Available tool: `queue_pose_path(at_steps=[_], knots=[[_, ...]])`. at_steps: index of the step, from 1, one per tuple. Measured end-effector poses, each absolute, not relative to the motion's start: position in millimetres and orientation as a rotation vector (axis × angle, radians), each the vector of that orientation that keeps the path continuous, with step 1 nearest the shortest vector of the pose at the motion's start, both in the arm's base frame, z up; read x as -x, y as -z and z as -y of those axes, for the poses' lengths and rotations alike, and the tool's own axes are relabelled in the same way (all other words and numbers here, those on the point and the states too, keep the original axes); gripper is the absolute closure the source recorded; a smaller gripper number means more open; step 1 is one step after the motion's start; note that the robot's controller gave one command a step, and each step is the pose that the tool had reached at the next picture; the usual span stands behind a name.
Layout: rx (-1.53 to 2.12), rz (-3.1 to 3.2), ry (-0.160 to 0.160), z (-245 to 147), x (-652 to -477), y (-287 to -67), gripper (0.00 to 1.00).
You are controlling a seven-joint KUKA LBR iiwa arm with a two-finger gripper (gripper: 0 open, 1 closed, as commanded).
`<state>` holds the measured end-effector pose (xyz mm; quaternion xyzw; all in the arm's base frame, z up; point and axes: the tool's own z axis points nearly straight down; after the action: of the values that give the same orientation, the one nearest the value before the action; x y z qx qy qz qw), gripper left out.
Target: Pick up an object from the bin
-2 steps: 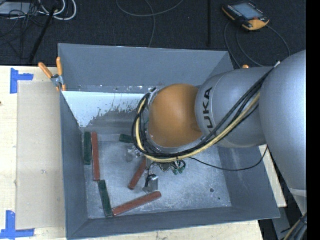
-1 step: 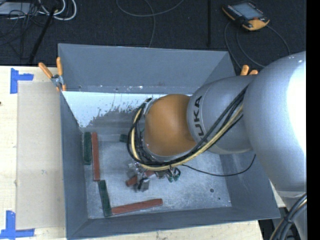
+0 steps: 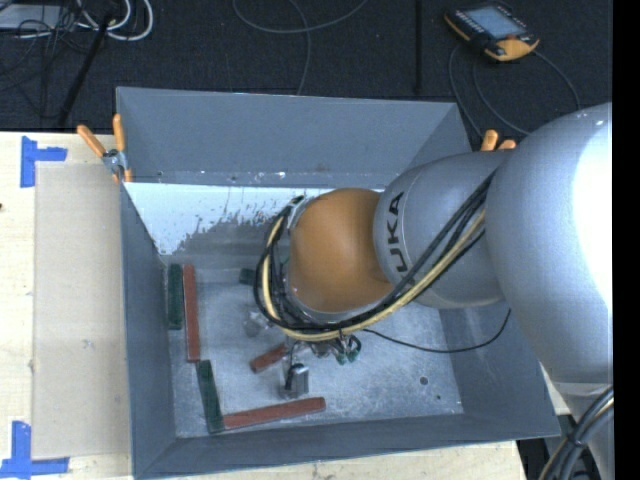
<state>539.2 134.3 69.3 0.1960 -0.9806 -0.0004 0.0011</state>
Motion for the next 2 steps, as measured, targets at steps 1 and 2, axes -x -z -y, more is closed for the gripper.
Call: queue_pose_path(at_steps=[1, 2], knots=[[-0.612, 3.079, 0.002, -134.3, -539.2, -69.2, 1.00], [-0.612, 3.079, 0.002, -134.3, -539.2, -69.2, 1.00]])
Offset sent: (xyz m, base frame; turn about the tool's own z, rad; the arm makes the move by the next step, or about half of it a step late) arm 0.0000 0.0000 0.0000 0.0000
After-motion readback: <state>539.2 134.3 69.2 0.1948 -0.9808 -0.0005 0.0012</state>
